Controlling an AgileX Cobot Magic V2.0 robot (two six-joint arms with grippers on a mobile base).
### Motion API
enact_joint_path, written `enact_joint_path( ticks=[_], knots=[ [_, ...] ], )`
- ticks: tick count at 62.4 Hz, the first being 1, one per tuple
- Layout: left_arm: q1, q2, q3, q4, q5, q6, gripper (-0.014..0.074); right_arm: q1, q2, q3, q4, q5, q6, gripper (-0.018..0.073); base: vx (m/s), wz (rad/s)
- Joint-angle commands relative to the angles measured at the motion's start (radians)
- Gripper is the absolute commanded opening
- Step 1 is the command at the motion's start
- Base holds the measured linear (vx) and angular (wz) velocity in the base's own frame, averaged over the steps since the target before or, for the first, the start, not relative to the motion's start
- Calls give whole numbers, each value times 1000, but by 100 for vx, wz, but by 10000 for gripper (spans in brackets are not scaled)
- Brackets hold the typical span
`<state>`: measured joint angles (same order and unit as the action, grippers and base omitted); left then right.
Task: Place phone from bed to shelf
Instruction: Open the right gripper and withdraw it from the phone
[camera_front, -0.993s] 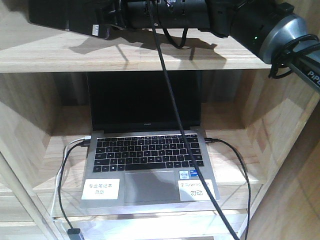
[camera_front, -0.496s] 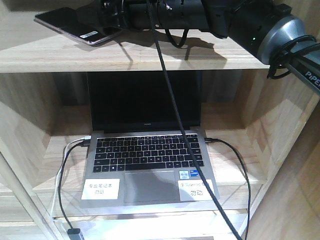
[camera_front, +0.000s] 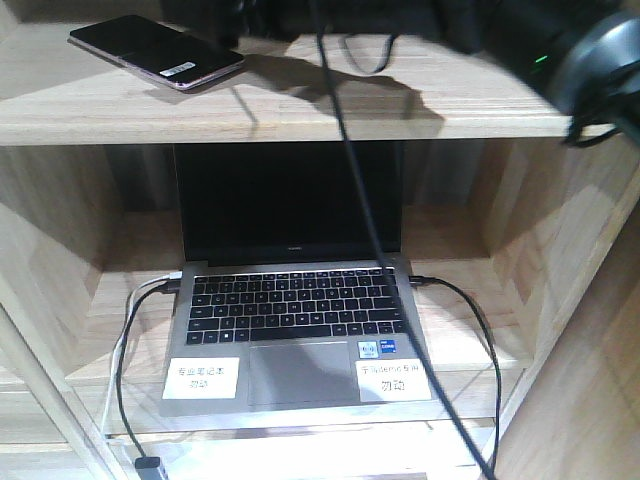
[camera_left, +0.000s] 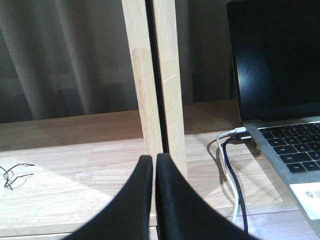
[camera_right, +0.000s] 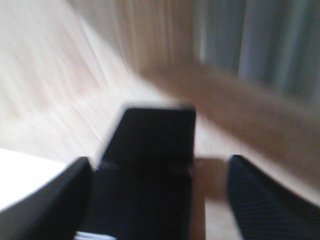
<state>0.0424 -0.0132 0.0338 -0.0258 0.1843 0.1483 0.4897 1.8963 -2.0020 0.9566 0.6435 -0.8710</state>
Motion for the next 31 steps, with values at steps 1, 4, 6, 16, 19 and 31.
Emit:
enact_joint_path(
  ticks=[1, 4, 6, 16, 19, 31],
  knots=[
    [-4, -13, -21, -9, -72, -6, 1, -6, -87, -23, 15, -48, 8, 321, 0, 0],
    [-4, -13, -21, -9, -72, -6, 1, -6, -107, -12, 11, -53, 8, 215, 0, 0],
    [-4, -13, -21, -9, -72, -6, 1, -6, -118, 0, 8, -57, 8, 157, 0, 0],
    [-4, -13, -21, -9, -72, -6, 1, -6, -204, 125, 8, -140, 0, -13, 0, 0],
    [-4, -13, -21, -9, -72, -6, 1, -6, -239, 183, 9, -175, -13, -12, 0, 0],
    [-4, -13, -21, -9, -72, -6, 1, -6, -391, 419, 34, -262, -97, -9, 0, 0]
  ],
)
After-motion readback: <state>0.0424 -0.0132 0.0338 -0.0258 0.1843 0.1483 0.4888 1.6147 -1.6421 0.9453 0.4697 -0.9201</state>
